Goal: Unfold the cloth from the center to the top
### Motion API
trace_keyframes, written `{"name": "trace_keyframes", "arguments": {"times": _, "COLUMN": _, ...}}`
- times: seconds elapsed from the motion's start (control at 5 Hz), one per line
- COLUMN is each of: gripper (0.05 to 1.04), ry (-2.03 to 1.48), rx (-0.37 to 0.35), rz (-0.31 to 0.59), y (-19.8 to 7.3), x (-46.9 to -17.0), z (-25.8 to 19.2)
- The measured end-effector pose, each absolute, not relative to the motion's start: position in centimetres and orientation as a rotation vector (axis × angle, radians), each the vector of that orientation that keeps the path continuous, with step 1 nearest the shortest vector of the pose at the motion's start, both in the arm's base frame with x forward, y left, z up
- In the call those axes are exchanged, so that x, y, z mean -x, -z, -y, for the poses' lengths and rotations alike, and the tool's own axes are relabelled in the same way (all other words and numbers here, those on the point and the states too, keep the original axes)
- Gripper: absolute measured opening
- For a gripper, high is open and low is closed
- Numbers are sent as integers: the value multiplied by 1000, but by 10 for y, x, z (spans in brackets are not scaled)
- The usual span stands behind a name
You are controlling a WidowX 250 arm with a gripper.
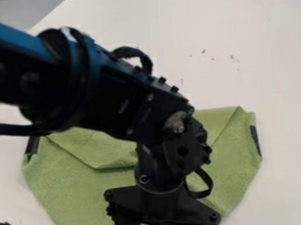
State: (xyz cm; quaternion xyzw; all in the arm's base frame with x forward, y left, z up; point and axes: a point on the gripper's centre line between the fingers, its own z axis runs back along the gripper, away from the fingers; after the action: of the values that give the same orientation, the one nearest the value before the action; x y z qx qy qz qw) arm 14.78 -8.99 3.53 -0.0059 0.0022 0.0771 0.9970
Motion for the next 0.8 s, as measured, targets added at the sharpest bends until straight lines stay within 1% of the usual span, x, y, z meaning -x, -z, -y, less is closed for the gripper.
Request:
{"name": "trace_keyframes", "arguments": {"times": 0.2, "gripper": 1000, "ry": -147, "rx": 4, "rz": -16, "y": -33, "x": -147, "z": 89}}
{"name": "trace_keyframes", "arguments": {"times": 0.4, "gripper": 1000, "ry": -89, "rx": -10, "rz": -16, "y": -32, "x": -162, "z": 81}}
{"name": "trace_keyframes", "arguments": {"times": 0.8, "gripper": 1000, "ry": 91, "rx": -62, "rz": 27, "y": -39, "x": -216, "z": 54}}
